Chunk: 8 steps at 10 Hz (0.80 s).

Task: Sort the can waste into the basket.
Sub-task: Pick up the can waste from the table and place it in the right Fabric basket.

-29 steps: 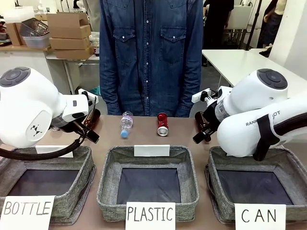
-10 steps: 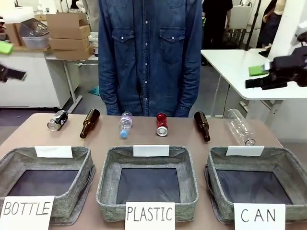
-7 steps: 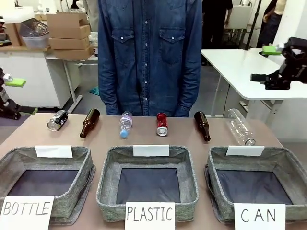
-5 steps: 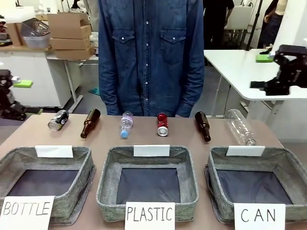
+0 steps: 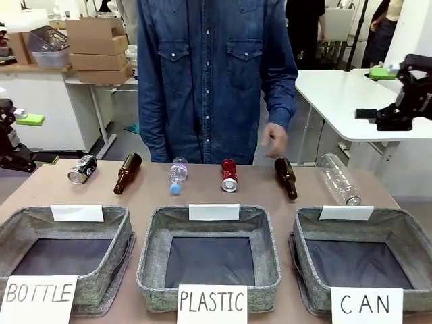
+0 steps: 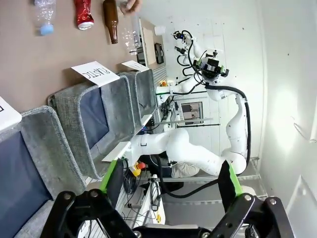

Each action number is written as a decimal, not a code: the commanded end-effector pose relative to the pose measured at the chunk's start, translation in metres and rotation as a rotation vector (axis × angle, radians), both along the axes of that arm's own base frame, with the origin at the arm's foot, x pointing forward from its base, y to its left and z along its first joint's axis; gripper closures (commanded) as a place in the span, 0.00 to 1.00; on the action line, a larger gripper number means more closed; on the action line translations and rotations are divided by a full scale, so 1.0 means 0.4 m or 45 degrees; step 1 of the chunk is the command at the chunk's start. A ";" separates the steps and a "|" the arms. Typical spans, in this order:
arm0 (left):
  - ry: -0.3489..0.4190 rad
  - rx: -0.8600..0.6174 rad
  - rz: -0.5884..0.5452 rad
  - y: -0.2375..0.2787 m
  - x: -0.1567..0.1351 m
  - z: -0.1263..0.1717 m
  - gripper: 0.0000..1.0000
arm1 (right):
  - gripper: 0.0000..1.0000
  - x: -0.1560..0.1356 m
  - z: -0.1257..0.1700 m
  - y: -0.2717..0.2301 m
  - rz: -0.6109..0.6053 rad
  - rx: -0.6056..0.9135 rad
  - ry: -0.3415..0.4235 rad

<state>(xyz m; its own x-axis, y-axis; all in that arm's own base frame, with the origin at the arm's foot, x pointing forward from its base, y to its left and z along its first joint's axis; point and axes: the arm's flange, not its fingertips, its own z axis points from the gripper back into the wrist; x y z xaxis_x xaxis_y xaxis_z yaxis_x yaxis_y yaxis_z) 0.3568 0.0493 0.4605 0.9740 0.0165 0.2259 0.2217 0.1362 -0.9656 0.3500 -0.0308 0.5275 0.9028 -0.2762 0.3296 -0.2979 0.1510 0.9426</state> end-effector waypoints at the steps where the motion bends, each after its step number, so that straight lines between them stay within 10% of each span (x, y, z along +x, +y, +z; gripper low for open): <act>1: -0.029 -0.014 -0.011 0.003 0.000 0.000 0.00 | 0.00 0.017 -0.001 0.001 -0.009 0.009 -0.048; 4: -0.029 -0.014 -0.011 0.003 0.000 0.000 0.00 | 0.00 0.054 0.035 0.112 0.023 -0.518 -0.021; 8: -0.029 -0.014 -0.011 0.003 0.000 0.000 0.00 | 0.00 0.006 0.010 0.000 -0.128 -0.398 0.001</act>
<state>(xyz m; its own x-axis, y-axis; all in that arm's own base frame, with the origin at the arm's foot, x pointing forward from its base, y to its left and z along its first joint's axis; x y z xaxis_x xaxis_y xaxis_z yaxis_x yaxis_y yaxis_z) 0.3569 0.0504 0.4601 0.9737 0.0157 0.2271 0.2228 0.1394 -0.9648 0.3696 -0.0068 0.5384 0.8847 -0.1785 0.4306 -0.2965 0.4973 0.8153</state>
